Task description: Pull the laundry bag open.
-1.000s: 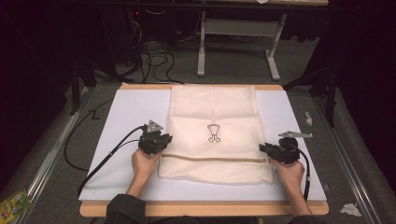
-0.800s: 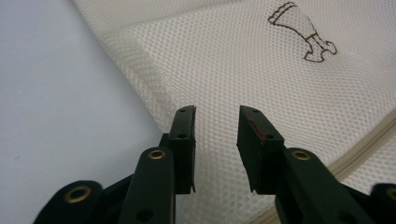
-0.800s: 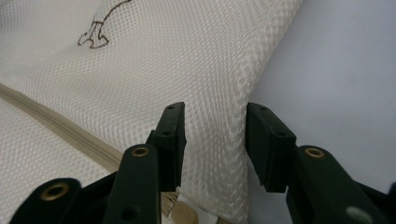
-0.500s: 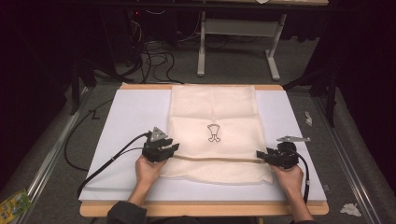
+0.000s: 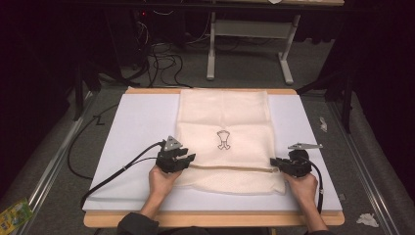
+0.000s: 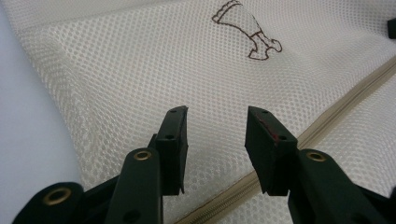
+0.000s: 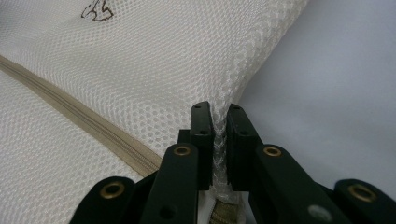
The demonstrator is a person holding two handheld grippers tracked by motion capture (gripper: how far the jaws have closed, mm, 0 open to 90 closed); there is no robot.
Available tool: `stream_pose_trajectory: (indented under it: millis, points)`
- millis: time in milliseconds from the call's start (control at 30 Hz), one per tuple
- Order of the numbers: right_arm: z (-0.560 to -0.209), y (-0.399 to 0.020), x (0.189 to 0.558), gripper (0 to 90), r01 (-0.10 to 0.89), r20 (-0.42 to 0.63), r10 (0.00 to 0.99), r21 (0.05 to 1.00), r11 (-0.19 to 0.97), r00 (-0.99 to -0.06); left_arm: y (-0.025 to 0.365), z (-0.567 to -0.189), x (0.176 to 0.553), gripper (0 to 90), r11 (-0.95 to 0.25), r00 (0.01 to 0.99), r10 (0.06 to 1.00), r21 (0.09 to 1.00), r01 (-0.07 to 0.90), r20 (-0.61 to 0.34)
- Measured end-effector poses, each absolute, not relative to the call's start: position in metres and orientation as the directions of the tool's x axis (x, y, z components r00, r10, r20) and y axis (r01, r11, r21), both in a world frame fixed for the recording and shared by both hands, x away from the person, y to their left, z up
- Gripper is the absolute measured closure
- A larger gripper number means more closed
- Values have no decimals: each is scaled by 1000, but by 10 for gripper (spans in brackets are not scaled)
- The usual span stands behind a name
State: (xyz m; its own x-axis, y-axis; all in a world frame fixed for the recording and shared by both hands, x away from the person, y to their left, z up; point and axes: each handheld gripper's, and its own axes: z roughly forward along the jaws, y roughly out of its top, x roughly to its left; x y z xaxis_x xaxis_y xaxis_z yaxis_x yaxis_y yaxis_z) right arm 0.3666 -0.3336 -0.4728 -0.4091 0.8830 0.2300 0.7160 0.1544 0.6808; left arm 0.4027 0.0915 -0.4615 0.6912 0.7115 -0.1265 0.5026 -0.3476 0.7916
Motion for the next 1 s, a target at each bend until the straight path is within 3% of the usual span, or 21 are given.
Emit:
stream_pose_trajectory:
  millis: [1000]
  points:
    - [-454,-319,370,882,674,251,841,719,169,-479,37,-449,395,464,-426,757,648,784,452,-84]
